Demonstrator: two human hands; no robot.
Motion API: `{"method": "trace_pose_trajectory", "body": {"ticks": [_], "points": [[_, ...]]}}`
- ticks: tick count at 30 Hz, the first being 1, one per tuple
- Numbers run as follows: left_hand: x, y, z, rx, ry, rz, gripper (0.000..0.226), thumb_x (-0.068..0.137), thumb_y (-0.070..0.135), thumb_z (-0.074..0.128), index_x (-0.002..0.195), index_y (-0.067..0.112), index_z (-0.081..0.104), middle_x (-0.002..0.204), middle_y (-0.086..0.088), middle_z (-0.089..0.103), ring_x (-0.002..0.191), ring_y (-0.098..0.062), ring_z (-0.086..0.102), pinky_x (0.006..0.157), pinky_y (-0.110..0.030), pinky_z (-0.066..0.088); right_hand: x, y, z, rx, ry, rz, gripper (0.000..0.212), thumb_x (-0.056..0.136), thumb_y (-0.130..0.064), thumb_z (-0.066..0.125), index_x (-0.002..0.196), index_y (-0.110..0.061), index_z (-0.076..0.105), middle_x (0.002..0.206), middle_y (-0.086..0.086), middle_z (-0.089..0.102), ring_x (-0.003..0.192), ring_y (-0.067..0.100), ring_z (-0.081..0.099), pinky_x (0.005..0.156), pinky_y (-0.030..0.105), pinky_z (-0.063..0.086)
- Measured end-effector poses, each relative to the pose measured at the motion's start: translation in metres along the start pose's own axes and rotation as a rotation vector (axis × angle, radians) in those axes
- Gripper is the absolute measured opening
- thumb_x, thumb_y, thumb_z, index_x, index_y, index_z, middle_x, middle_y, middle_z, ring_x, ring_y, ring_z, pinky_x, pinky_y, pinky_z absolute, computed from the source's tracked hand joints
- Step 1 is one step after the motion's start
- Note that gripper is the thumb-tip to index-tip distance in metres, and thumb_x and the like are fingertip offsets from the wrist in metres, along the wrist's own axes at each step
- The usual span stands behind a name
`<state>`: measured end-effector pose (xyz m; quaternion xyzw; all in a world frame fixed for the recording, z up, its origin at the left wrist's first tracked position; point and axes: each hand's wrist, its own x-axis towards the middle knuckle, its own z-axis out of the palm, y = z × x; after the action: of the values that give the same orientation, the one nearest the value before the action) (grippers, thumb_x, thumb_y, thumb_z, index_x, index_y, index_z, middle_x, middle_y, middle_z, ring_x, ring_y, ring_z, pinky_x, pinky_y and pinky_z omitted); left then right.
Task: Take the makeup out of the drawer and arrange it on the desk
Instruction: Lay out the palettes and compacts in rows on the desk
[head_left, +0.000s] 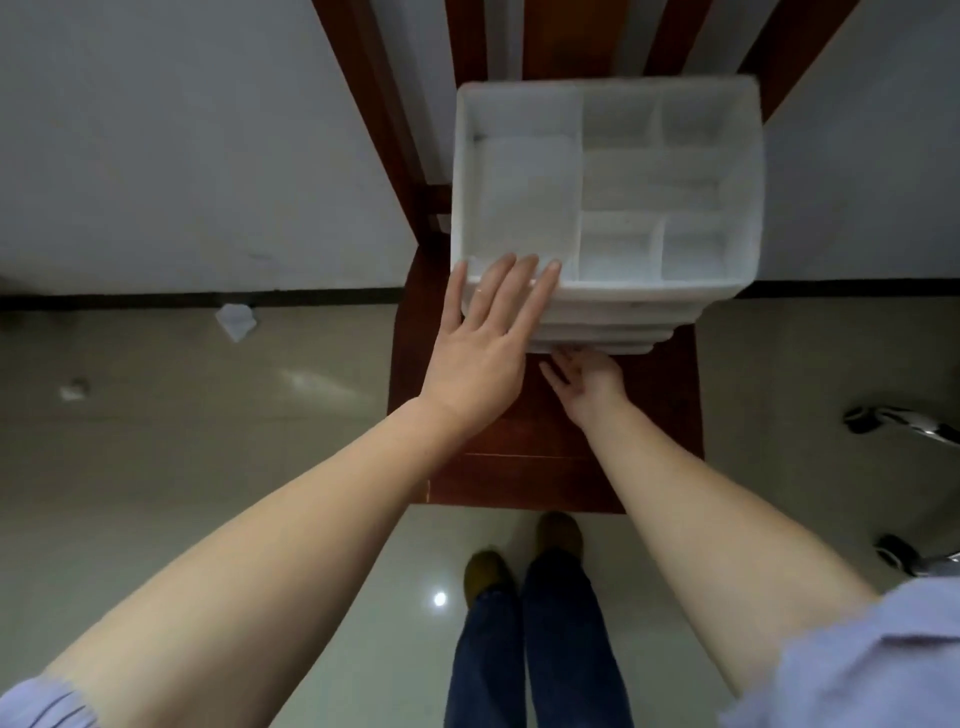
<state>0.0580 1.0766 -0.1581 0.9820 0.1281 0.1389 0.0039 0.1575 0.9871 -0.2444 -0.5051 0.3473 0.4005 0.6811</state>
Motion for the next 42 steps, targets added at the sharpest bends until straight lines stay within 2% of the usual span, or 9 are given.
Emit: {"method": "trace_pose_trajectory", "body": {"ticks": [4, 15, 19, 22, 26, 30, 34, 37, 42], "points": [[0.003, 0.001, -0.001, -0.002, 0.010, -0.004, 0.073, 0.076, 0.002, 0.054, 0.145, 0.010, 0.030, 0.143, -0.012, 0.043, 0.135, -0.027, 0.032, 0.114, -0.048, -0.001, 0.003, 0.001, 0.006, 0.129, 0.036, 0.025, 0.060, 0.071, 0.017, 0.018, 0.112, -0.006, 0.055, 0.120, 0.014, 0.058, 0.121, 0.028, 0.051, 0.089, 0.041, 0.046], [0.000, 0.003, -0.011, -0.047, -0.115, -0.001, 0.081, 0.078, 0.004, 0.055, 0.147, 0.010, 0.013, 0.151, -0.013, 0.030, 0.141, -0.028, 0.022, 0.114, -0.052, -0.002, -0.041, 0.055, -0.075, 0.025, -0.027, 0.208, 0.034, 0.088, 0.011, 0.023, 0.104, -0.002, 0.051, 0.106, 0.019, 0.058, 0.110, 0.032, 0.057, 0.085, 0.043, 0.048], [0.000, 0.002, -0.015, -0.049, -0.106, 0.009, 0.083, 0.078, 0.008, 0.059, 0.148, 0.010, 0.014, 0.153, -0.015, 0.024, 0.143, -0.030, 0.017, 0.115, -0.055, 0.001, -0.067, 0.021, -0.087, -0.704, -0.181, 0.217, 0.028, 0.100, -0.008, 0.035, 0.121, -0.003, 0.053, 0.111, 0.014, 0.064, 0.088, 0.017, 0.066, 0.069, 0.028, 0.056], [-0.014, 0.003, -0.008, -0.157, -0.075, 0.207, 0.070, 0.082, 0.011, 0.052, 0.146, 0.009, 0.024, 0.149, -0.016, 0.030, 0.140, -0.029, 0.023, 0.116, -0.053, 0.010, -0.072, -0.025, -0.085, -1.148, -0.205, -0.252, 0.029, 0.098, -0.007, 0.036, 0.091, -0.016, 0.063, 0.099, 0.013, 0.070, 0.072, 0.008, 0.067, 0.059, 0.020, 0.054], [-0.031, 0.015, 0.024, -0.378, -0.549, 0.240, 0.047, 0.091, 0.017, 0.046, 0.138, 0.010, 0.042, 0.139, -0.013, 0.047, 0.126, -0.029, 0.046, 0.103, -0.044, 0.043, -0.044, -0.052, -0.071, -1.848, -0.285, -0.736, 0.041, 0.094, -0.006, 0.041, 0.134, -0.011, 0.046, 0.143, 0.012, 0.042, 0.123, 0.027, 0.047, 0.098, 0.033, 0.044], [-0.015, 0.021, 0.076, -0.270, -0.691, -0.033, 0.073, 0.091, 0.018, 0.051, 0.150, 0.015, 0.008, 0.158, -0.007, 0.012, 0.145, -0.026, 0.010, 0.118, -0.038, 0.010, -0.007, -0.037, -0.063, -2.220, -0.298, -0.790, 0.071, 0.091, -0.013, 0.051, 0.150, -0.016, 0.011, 0.156, 0.012, 0.010, 0.142, 0.031, 0.016, 0.115, 0.040, 0.017], [-0.006, 0.021, 0.103, -0.068, -0.787, -0.103, 0.086, 0.087, 0.011, 0.055, 0.150, 0.020, -0.004, 0.158, -0.008, 0.001, 0.145, -0.028, -0.003, 0.118, -0.044, -0.004, 0.009, -0.032, -0.064, -2.271, -0.218, -0.898, 0.063, 0.090, -0.017, 0.054, 0.145, -0.015, 0.022, 0.148, 0.016, 0.025, 0.138, 0.032, 0.022, 0.116, 0.045, 0.010], [-0.009, 0.013, 0.105, -0.013, -0.766, -0.077, 0.088, 0.084, 0.018, 0.062, 0.149, 0.017, 0.004, 0.156, -0.009, 0.009, 0.145, -0.030, 0.004, 0.118, -0.043, 0.000, 0.005, -0.033, -0.066, -2.328, -0.273, -0.924, 0.064, 0.088, -0.026, 0.057, 0.143, -0.014, 0.026, 0.139, 0.018, 0.034, 0.130, 0.034, 0.032, 0.108, 0.045, 0.028], [-0.012, 0.011, 0.103, -0.060, -0.847, -0.101, 0.092, 0.081, 0.041, 0.065, 0.148, 0.022, 0.005, 0.149, -0.017, 0.019, 0.138, -0.035, 0.019, 0.111, -0.047, 0.024, -0.033, -0.062, -0.050, -1.882, -0.366, -0.570, 0.065, 0.081, -0.040, 0.063, 0.137, -0.026, 0.033, 0.130, 0.007, 0.049, 0.111, 0.025, 0.054, 0.081, 0.032, 0.049]]}}
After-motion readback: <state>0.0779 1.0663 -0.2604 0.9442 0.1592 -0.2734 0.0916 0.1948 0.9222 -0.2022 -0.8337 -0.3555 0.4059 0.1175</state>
